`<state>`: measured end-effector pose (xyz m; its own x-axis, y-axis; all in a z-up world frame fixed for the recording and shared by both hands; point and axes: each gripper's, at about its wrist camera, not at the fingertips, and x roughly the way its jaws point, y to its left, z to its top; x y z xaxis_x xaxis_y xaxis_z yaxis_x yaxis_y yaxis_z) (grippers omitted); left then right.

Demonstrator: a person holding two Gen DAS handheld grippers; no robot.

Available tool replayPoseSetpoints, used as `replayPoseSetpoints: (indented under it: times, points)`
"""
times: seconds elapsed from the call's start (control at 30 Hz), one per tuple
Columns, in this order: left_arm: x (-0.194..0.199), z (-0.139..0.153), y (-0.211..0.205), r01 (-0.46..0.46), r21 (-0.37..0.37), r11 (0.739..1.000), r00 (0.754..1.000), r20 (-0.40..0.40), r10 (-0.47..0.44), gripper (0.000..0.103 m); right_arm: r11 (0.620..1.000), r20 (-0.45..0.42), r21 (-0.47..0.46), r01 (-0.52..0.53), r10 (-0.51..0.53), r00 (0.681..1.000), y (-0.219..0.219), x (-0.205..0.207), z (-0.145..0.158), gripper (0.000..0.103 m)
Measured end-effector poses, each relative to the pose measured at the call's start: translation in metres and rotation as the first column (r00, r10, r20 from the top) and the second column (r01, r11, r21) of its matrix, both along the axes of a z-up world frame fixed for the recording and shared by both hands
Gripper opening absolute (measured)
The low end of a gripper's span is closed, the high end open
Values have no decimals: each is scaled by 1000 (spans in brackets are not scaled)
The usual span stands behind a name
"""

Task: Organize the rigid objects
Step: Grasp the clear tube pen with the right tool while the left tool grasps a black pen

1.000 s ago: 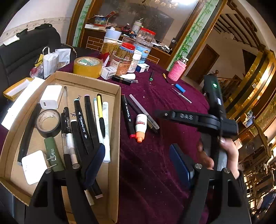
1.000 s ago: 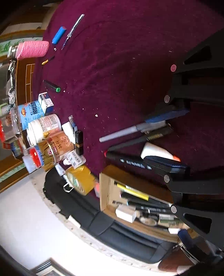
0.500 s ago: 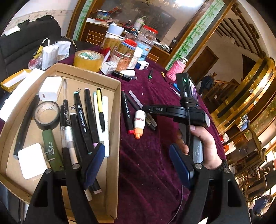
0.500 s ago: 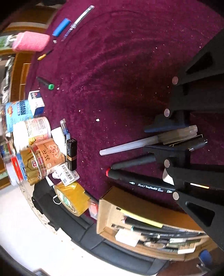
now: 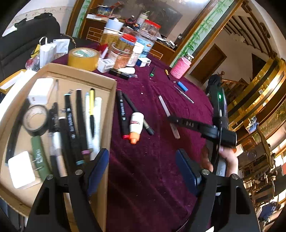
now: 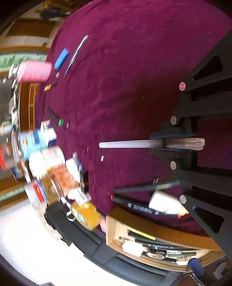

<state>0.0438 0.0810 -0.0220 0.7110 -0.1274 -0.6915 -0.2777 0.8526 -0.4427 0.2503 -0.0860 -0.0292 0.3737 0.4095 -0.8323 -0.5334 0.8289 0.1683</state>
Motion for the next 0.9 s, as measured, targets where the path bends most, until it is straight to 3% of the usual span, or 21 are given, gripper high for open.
replayPoseSetpoints:
  times: [0.17,0.27,0.37,0.5,0.63,0.7,0.83,0.9]
  points:
    - [37,3,-8,9,37,999,998,-58,-7,76,996,-34,60,68,-66,997,-22,10,-6,8]
    - [63,6,-6,23,23,999,995,-93,-21,76,996,-11,55,66,-65,998,-21,9,-8,8]
    - [91,7,-1,14,69,998,993,-115,-6,76,997,-49,32,68,-67,997,-19,11,-17,8]
    - [134,-4,11,4,67,998,983,-185,8,75,996,-69,41,82,-79,995,-24,12,-17,8]
    - [177,-27,23,-4,59,998,959,-284,20,49,995,-80,37,95,-91,993,-28,11,-17,8]
    - [193,-39,25,0,34,999,946,-325,11,46,994,-88,44,98,-94,992,-29,12,-17,8]
    - [206,-54,22,-9,87,996,924,-380,42,45,993,-104,55,106,-100,990,-31,13,-17,9]
    - [210,-65,21,-14,83,996,905,-422,48,39,992,-111,60,109,-102,989,-32,14,-17,9]
